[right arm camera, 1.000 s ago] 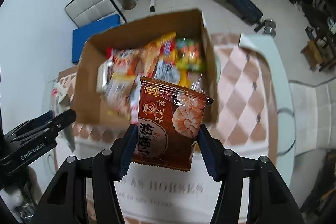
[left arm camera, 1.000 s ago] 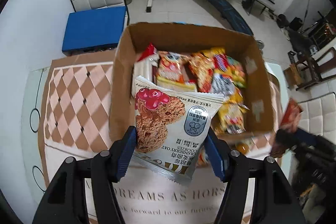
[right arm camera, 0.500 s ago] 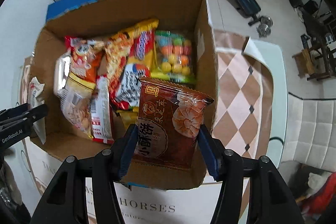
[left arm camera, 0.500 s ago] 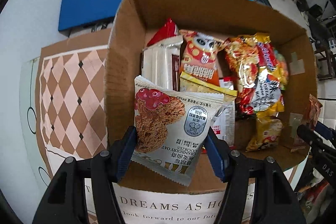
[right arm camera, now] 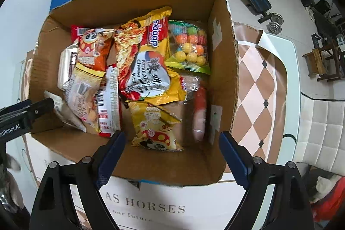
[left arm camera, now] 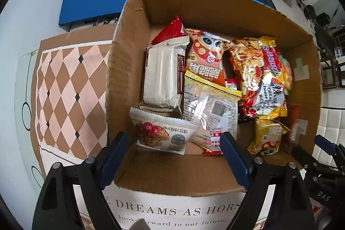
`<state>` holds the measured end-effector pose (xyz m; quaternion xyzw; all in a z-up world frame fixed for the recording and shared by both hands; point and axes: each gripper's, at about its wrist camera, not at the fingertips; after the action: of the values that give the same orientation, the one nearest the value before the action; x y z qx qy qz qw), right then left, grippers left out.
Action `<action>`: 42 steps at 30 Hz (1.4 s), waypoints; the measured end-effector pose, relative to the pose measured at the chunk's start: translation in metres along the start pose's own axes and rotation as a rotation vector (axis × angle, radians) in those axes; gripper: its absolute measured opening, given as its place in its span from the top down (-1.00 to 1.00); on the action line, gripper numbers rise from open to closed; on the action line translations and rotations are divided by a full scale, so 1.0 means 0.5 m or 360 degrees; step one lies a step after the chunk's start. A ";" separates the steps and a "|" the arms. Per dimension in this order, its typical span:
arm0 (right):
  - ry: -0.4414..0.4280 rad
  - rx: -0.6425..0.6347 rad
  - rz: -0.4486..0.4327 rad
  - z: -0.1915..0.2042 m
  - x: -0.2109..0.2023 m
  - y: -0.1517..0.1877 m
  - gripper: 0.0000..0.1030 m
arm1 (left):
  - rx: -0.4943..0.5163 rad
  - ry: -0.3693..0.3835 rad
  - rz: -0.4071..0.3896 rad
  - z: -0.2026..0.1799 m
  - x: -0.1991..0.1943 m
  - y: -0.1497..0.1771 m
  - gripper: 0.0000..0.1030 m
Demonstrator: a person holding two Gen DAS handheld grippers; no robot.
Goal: Organize snacks
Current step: 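Carry the red packet and cookie into the box and release both, then grasp the egg-yolk pastry with the right tool while the left tool grasps the panda-face bag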
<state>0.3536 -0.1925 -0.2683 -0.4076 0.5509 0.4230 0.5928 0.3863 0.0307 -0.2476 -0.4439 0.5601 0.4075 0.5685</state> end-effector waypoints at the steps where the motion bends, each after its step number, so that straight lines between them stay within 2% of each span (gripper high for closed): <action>1: -0.0026 0.0010 -0.0001 0.000 -0.004 0.005 -0.76 | -0.0001 -0.0009 -0.0024 -0.004 -0.009 0.005 -0.68; 5: -0.0146 0.0090 -0.0026 -0.010 -0.025 0.030 -0.76 | 0.0000 -0.0014 -0.0117 -0.025 -0.043 0.038 -0.68; 21: -0.0119 0.0065 -0.0430 -0.030 -0.184 0.186 -0.76 | 0.0074 -0.0211 -0.0584 -0.101 -0.199 0.196 -0.68; 29: -0.0194 0.0085 -0.0555 -0.046 -0.273 0.253 -0.76 | 0.0081 -0.0226 -0.0758 -0.118 -0.280 0.246 -0.68; 33: -0.0252 0.0137 -0.0552 -0.061 -0.277 0.268 -0.76 | 0.0088 -0.0232 -0.0779 -0.125 -0.280 0.253 -0.68; 35: -0.0263 0.0187 -0.0530 -0.079 -0.261 0.269 -0.76 | 0.0122 -0.0252 -0.0738 -0.133 -0.256 0.252 -0.68; 38: -0.0299 0.0308 -0.0428 -0.124 -0.205 0.258 -0.76 | 0.0179 -0.0264 -0.0701 -0.147 -0.211 0.258 -0.68; 42: -0.0264 0.0438 -0.0278 -0.178 -0.092 0.238 -0.76 | 0.0299 -0.0284 -0.0570 -0.174 -0.110 0.257 -0.68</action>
<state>0.2116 -0.2424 -0.2297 -0.3327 0.5153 0.3226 0.7209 0.2366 -0.0160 -0.1971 -0.4436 0.4552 0.2838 0.7180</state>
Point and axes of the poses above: each gripper's, at about its wrist camera, not at the fingertips, and x roughly the way its jaws point, z to its left, y to its underside, and after that the axes turned 15 degrees about x, right-handed
